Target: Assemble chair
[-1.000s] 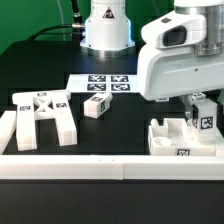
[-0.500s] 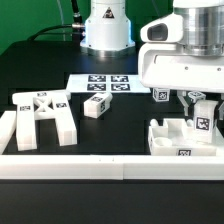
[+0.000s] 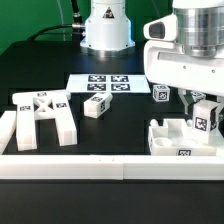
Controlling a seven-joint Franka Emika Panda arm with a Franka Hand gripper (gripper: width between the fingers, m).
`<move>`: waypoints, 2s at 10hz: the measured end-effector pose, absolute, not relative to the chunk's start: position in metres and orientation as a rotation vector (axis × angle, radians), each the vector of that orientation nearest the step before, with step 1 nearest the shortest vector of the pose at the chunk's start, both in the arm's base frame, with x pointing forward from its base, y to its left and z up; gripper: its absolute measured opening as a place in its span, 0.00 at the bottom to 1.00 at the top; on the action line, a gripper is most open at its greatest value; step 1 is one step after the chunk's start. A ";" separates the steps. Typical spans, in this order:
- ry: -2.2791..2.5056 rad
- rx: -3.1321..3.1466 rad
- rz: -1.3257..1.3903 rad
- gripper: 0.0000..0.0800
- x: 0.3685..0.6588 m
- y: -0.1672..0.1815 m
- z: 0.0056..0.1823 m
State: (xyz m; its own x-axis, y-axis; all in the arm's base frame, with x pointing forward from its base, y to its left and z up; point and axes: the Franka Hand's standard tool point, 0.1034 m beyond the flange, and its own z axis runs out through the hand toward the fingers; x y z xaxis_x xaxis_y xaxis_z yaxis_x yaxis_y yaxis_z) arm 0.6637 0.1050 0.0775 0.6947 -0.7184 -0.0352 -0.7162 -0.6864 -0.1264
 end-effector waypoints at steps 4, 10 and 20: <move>0.742 -2.924 -0.044 0.77 0.663 0.107 0.079; -0.003 -3.026 -0.088 0.81 0.662 0.113 0.079; -0.815 -2.954 -0.135 0.66 0.663 0.104 0.078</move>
Offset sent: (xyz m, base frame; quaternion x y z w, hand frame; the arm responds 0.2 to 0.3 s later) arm -0.0007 0.0059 0.0049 -0.0110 -0.0071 -0.2603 0.9654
